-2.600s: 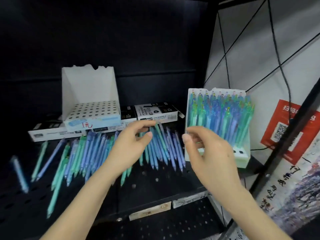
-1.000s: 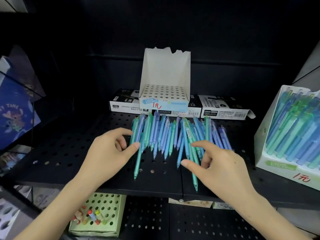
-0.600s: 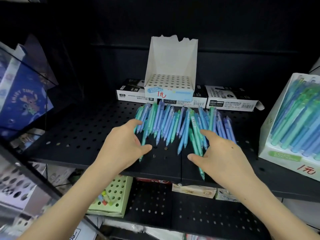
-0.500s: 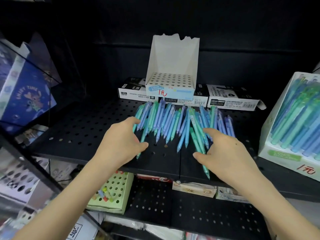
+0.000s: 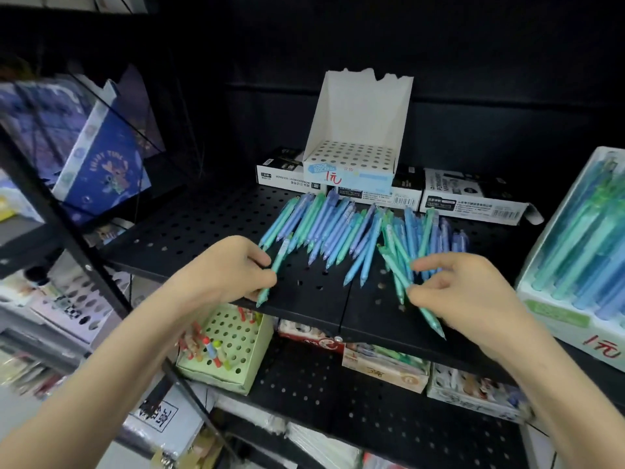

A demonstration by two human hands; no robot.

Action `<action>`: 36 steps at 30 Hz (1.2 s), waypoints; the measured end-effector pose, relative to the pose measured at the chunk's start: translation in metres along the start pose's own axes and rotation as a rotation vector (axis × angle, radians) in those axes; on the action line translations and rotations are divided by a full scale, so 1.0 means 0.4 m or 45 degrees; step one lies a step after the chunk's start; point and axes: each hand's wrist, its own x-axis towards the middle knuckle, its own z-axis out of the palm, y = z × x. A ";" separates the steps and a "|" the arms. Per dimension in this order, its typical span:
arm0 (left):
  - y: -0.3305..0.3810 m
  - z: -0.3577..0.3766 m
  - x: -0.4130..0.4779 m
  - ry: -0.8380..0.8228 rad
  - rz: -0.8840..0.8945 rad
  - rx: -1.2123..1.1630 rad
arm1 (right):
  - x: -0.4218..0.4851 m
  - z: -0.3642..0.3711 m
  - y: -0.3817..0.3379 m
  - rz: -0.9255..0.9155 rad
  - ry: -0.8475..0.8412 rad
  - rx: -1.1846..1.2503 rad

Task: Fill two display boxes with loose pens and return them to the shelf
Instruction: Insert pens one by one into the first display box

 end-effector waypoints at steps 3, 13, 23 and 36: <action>-0.004 -0.023 -0.020 -0.281 -0.115 -0.501 | 0.009 -0.008 0.011 0.020 0.017 0.207; 0.038 0.019 -0.013 -0.639 -0.388 -1.402 | 0.028 0.018 -0.011 -0.005 0.090 0.637; 0.071 0.015 0.026 -0.760 -0.088 -1.315 | 0.044 0.058 -0.073 -0.056 0.079 0.709; 0.127 0.113 0.124 -0.574 0.177 -1.245 | 0.041 0.138 -0.086 -0.134 0.399 0.532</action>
